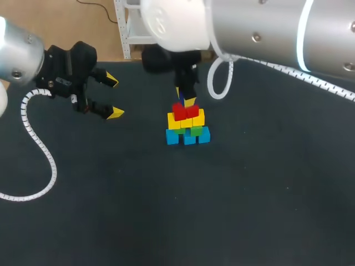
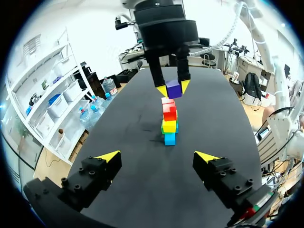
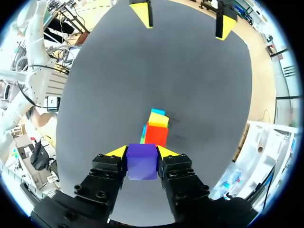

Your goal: Place the blue cubes, place green cubes on the blue cubes, place the yellow cubes on the green cubes, then place the red cubes on the yellow cubes, and place purple cube on the red cubes.

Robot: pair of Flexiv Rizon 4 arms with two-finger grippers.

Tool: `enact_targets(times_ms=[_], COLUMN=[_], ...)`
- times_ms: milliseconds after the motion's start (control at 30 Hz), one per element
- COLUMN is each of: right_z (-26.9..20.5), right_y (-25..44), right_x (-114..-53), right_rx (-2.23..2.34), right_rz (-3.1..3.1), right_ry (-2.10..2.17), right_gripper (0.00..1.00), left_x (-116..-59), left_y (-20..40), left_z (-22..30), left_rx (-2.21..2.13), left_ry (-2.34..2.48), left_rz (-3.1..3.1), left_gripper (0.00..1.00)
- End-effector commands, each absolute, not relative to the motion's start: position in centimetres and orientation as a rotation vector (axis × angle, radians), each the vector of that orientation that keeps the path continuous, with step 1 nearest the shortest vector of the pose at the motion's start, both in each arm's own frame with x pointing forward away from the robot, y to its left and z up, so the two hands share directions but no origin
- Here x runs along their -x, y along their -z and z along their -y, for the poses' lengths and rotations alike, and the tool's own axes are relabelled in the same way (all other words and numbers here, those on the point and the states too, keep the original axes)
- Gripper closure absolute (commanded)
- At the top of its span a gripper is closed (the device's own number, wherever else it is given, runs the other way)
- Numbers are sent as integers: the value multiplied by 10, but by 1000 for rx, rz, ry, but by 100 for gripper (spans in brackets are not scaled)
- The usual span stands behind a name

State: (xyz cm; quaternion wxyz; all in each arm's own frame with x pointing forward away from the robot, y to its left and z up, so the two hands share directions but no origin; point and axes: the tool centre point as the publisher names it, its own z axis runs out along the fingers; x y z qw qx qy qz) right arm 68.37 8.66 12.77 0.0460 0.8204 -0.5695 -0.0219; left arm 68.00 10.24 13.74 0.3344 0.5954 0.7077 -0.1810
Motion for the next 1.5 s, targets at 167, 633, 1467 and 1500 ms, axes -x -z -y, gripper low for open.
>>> enact_targets(times_ms=[167, 633, 1467, 1500], right_z=[-85, -84, -90, -91], right_y=[-122, -115, -113, -112], right_x=[-677, -674, -689, -690], right_rx=[-2539, -2525, -2547, -2549], right_rz=[1762, 1747, 1700, 1697], right_ry=[30, 54, 47, 46], right_gripper=[100, 100, 100, 100], left_x=[-679, -679, -679, -679], left_y=[-136, -136, -136, -136], left_z=[-104, -104, -104, -104], left_rx=[-1552, -1552, -1552, -1552], left_ry=[475, 475, 475, 475], left_rz=[-1838, -1838, -1838, -1838], left_gripper=[0, 0, 0, 0])
